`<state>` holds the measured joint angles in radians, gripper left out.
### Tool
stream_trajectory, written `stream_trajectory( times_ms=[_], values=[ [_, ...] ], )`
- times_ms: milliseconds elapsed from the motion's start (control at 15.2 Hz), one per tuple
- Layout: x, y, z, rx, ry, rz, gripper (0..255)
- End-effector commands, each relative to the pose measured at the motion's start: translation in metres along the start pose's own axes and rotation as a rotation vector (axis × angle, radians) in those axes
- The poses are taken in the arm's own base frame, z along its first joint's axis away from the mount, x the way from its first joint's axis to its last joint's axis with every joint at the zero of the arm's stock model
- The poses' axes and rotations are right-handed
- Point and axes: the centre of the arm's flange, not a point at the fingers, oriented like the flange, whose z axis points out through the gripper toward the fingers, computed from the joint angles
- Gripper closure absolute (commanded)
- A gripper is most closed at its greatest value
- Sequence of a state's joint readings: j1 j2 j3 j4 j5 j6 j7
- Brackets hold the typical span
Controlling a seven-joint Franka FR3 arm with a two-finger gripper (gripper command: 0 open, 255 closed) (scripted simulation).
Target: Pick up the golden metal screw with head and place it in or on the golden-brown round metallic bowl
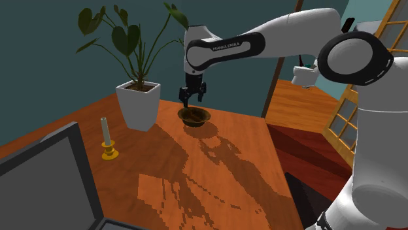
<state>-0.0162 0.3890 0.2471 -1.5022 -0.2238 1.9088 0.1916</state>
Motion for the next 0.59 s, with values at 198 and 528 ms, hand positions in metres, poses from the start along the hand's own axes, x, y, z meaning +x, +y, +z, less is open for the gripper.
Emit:
stream_trajectory(
  times_ms=[198, 528],
  values=[
    [0.0, 0.001, -0.034, 0.0, -0.001, 0.0, 0],
    [0.0, 0.001, -0.034, 0.0, -0.001, 0.0, 0]
  ],
)
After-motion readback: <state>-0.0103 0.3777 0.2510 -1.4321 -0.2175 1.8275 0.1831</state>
